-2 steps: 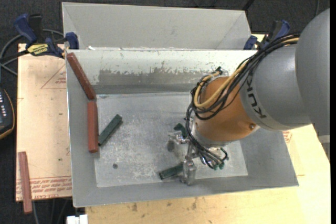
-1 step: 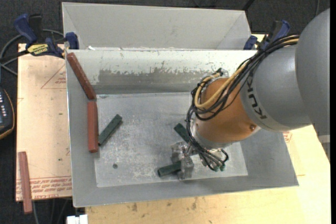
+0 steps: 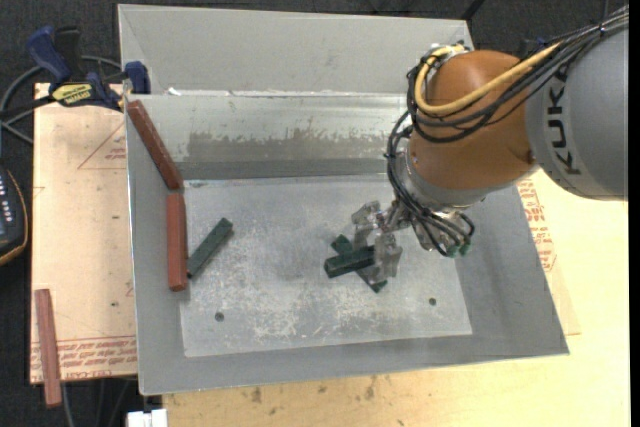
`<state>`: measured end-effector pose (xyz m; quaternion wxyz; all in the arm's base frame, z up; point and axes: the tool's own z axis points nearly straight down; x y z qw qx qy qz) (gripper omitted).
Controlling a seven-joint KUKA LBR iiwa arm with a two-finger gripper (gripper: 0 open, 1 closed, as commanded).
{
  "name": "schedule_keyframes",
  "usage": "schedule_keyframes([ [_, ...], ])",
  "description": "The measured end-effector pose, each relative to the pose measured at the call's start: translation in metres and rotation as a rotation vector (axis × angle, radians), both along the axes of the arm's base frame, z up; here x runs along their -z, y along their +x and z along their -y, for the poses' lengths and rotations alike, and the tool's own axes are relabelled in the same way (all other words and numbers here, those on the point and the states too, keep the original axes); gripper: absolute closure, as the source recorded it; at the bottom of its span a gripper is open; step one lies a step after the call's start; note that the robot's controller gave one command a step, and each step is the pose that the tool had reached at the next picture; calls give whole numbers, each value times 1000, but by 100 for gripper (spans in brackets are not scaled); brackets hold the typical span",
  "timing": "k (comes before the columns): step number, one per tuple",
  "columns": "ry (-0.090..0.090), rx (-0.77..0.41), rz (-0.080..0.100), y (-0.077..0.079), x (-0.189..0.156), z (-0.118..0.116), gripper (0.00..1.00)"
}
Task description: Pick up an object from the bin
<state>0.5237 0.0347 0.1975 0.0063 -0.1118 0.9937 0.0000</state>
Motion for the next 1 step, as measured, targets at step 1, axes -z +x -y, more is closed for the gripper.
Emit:
schedule_keyframes([
  [1,-5,-364,-4,21,-94,58,100],
])
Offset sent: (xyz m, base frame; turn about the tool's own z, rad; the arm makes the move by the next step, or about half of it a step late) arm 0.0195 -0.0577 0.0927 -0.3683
